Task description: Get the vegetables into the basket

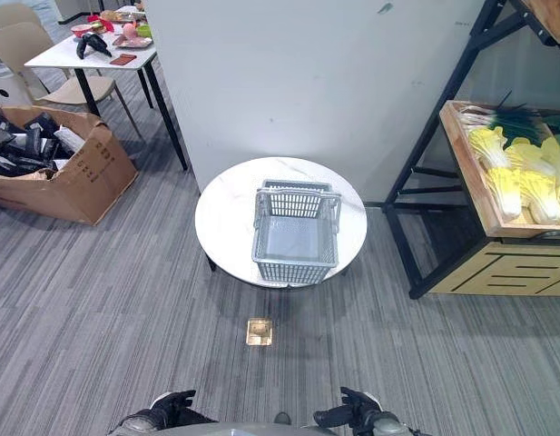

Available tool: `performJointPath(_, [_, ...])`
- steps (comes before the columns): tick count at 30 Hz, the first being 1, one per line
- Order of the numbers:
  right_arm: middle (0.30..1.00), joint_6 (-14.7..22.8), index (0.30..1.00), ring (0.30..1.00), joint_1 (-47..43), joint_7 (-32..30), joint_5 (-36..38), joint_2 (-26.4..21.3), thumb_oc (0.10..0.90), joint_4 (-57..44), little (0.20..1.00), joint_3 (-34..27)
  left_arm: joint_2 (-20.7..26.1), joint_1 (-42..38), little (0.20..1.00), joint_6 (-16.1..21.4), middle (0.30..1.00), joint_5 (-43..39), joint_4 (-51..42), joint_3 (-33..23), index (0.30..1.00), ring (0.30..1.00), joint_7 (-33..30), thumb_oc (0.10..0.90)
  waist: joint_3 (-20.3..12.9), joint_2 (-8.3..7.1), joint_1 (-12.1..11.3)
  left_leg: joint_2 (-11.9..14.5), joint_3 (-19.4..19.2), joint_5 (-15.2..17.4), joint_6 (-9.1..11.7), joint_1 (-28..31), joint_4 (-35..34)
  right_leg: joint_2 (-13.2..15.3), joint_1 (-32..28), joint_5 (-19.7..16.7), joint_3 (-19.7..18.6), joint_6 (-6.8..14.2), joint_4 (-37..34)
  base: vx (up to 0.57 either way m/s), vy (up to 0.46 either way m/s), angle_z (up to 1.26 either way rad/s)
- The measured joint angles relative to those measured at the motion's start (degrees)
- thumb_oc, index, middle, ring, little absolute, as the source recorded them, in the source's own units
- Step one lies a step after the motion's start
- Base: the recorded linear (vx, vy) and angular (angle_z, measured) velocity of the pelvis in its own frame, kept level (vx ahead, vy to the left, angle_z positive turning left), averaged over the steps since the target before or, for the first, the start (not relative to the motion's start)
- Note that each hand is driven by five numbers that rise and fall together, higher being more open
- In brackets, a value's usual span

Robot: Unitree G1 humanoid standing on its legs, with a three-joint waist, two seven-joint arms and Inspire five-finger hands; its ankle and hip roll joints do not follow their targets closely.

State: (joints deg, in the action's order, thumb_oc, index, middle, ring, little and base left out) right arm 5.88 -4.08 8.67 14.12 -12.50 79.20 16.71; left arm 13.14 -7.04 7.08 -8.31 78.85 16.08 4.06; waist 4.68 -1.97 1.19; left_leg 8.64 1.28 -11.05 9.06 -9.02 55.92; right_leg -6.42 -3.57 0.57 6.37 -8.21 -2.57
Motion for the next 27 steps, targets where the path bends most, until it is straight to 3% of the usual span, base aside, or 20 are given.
performJointPath(1, [1.0, -0.3, 1.0, 1.0, -0.8, -0.1, 0.1, 0.4, 0.9, 1.7, 1.0, 0.1, 0.4, -1.0, 1.0, 0.5, 1.0, -0.9, -0.6, 0.0, 1.0, 1.0, 0.1, 0.9, 1.1, -0.68, -0.4, 0.9, -3.8, 9.5, -4.3, -2.1, -0.4, 0.4, -1.5, -0.7, 0.2, 0.3, 0.1, 0.1, 0.054, 0.16])
performJointPath(2, [1.0, -0.2, 1.0, 1.0, -2.0, -0.1, 0.0, 0.2, 0.9, 2.4, 1.0, 0.4, 0.7, -2.0, 1.0, 0.6, 1.0, -0.7, -0.6, 0.3, 1.0, 1.0, 0.4, 0.9, 1.9, -2.55, 0.5, -0.6, -7.9, 15.0, -6.3, -4.2, -11.2, 2.0, -2.2, -0.3, 0.6, 0.5, 0.3, 0.11, 0.141, 0.13])
performJointPath(5, [1.0, -0.3, 1.0, 1.0, -2.9, -0.2, -0.1, -1.4, 0.9, 2.7, 1.0, 0.6, -0.1, -3.3, 1.0, 0.2, 1.0, -0.6, -0.8, 0.8, 1.0, 1.0, 0.9, 0.9, 3.6, -3.04, 2.2, -4.4, -9.7, 16.2, -6.5, -7.1, -33.2, 3.2, -3.8, 1.0, 1.5, 2.7, -0.9, 0.14, 0.199, 0.15])
performJointPath(6, [1.0, -0.5, 1.0, 1.0, -2.6, -0.4, -0.2, -1.7, 0.9, 3.0, 1.0, 0.6, -0.6, -3.2, 1.0, 0.5, 1.0, -0.5, -0.3, 1.4, 1.0, 1.0, 0.9, 0.9, 3.4, -2.63, 2.9, -7.6, -6.8, 14.2, -6.4, -5.7, -45.8, 3.6, -4.4, 1.4, 1.8, 3.3, -1.4, 0.18, 0.176, 0.18])
performJointPath(7, [1.0, -0.6, 1.0, 1.0, -2.6, -0.5, -0.3, -2.0, 0.9, 3.4, 1.0, 0.9, -1.1, -3.2, 1.0, 0.6, 1.0, -0.7, -0.4, 1.2, 1.0, 1.0, 0.9, 0.9, 3.6, -2.57, 2.8, -8.9, -5.2, 12.5, -6.9, -5.4, -50.2, 3.6, -4.7, 1.7, 1.6, 3.7, -1.4, 0.14, 0.13, -0.21])
performJointPath(8, [1.0, -1.3, 1.0, 1.0, -2.9, -0.5, -0.7, -2.1, 0.9, 5.1, 1.0, 1.5, -1.6, -3.5, 1.0, 0.5, 1.0, -0.9, -0.5, 0.4, 1.0, 1.0, 1.2, 0.9, 4.0, -2.07, 2.3, -10.6, -4.3, 10.0, -10.6, -4.4, -52.3, 3.2, -6.2, 2.1, -0.9, 4.4, -1.3, 0.2, 0.237, -1.06])
performJointPath(9, [1.0, -1.0, 1.0, 1.0, -1.9, -0.5, -0.8, -2.7, 0.9, 4.6, 1.0, 2.1, -2.2, -2.7, 1.0, 0.5, 1.0, -0.6, -0.1, 0.4, 1.0, 1.0, 1.0, 0.9, 3.1, -0.24, 1.4, -11.1, -5.6, 6.1, -14.1, -1.5, -50.1, 1.0, -8.2, 3.0, -3.2, 5.8, -0.2, 0.25, 0.366, -1.08])
performJointPath(10, [1.0, -0.8, 1.0, 1.0, 0.1, -1.2, -0.7, -2.5, 0.9, 2.8, 1.0, 1.3, -2.1, -2.7, 1.0, 0.3, 1.0, -0.6, 0.8, 2.4, 1.0, 1.0, 0.9, 0.9, 2.7, 0.01, 2.8, -11.1, -6.4, 5.0, -13.6, 1.4, -51.2, 0.3, -8.5, 4.8, -3.0, 6.2, 3.5, 0.29, 0.451, -0.68])
performJointPath(12, [1.0, -0.4, 1.0, 1.0, 2.5, -1.4, -0.3, -2.1, 0.9, 3.1, 1.0, -1.4, -2.2, -1.7, 1.0, 0.6, 1.0, -0.5, 1.0, 3.2, 1.0, 1.0, 0.9, 0.9, 1.9, 0.38, 4.1, -10.8, -7.0, 6.4, -16.2, 5.5, -54.9, 0.6, -6.8, 4.8, -3.2, 6.2, 9.5, 0.12, 0.262, -0.08])
performJointPath(13, [1.0, -0.3, 1.0, 1.0, 2.9, -1.7, 0.2, -2.3, 0.9, 3.3, 1.0, -2.3, -2.6, -0.2, 1.0, 0.8, 1.0, -0.5, 1.0, 4.2, 1.0, 1.0, 0.9, 0.9, 0.6, 2.17, 4.1, -9.1, -7.4, 6.0, -15.7, 6.8, -57.6, 0.2, -3.1, 7.4, -3.9, 7.3, 16.4, 0.08, 0.274, -0.44])
performJointPath(14, [1.0, -0.3, 1.0, 1.0, 2.9, -1.6, 0.0, -2.7, 0.9, 3.5, 1.0, -2.1, -2.7, 0.3, 1.0, 0.7, 1.0, -0.7, 0.8, 4.4, 1.0, 1.0, 0.8, 0.9, 0.3, 2.51, 4.4, -9.7, -8.2, 5.6, -16.2, 8.2, -59.7, 1.8, -0.7, 11.0, -3.4, 7.6, 18.6, 0.1, 0.347, -0.42])
performJointPath(16, [1.0, -0.2, 1.0, 1.0, 3.0, -1.7, 0.0, -2.9, 0.9, 3.2, 1.0, -2.4, -2.7, 0.4, 1.0, 0.5, 1.0, -0.6, 1.6, 4.1, 1.0, 1.0, 0.9, 0.9, 0.3, 2.36, 4.5, -11.1, -8.6, 5.3, -16.6, 9.1, -61.1, 5.2, 1.9, 11.9, -5.0, 9.2, 16.3, 0.04, 0.242, -0.1])
performJointPath(18, [1.0, -0.5, 1.0, 1.0, 2.5, -1.8, -0.1, -3.1, 0.9, 3.4, 1.0, -2.3, -2.8, 0.3, 1.0, 0.8, 1.0, -0.6, 1.6, 4.0, 1.0, 1.0, 0.9, 0.9, 0.1, 1.88, 3.6, -12.1, -9.4, 5.8, -17.0, 9.2, -61.1, 8.1, 5.0, 9.7, -6.7, 10.7, 13.5, 0.01, 0.221, -0.03])
performJointPath(20, [1.0, -0.7, 1.0, 1.0, 2.3, -1.9, -0.7, -3.2, 0.9, 3.6, 1.0, -2.2, -1.9, 0.3, 1.0, 0.8, 1.0, -0.6, 1.6, 4.0, 1.0, 1.0, 0.8, 0.9, 0.1, 1.91, 2.1, -12.1, -9.9, 6.3, -16.5, 9.8, -61.0, 9.1, 6.1, 5.2, -7.5, 11.4, 12.6, 0.0, 0.17, -0.15])
performJointPath(25, [1.0, -1.0, 1.0, 1.0, 2.4, -1.9, -1.4, -3.4, 0.9, 3.5, 1.0, -0.5, -0.9, 1.3, 1.0, 0.9, 1.0, -0.6, 1.6, 2.2, 1.0, 1.0, 0.9, 0.9, 0.2, 1.55, -0.1, -11.5, -11.6, 7.1, -15.3, 11.1, -61.0, 8.1, 6.0, 4.3, -8.9, 11.5, 14.0, -0.02, 0.099, -0.24])
performJointPath(27, [1.0, -1.1, 1.0, 1.0, 1.5, -1.9, -2.0, -3.2, 0.9, 2.8, 1.0, -0.3, -0.5, 1.1, 1.0, 0.9, 1.0, -0.6, 1.7, 2.5, 1.0, 1.0, 0.8, 0.9, 0.7, 1.27, -0.2, -10.4, -12.5, 7.8, -15.4, 11.8, -61.3, 7.5, 8.8, 4.6, -8.4, 11.5, 19.4, -0.04, 0.037, -0.25])
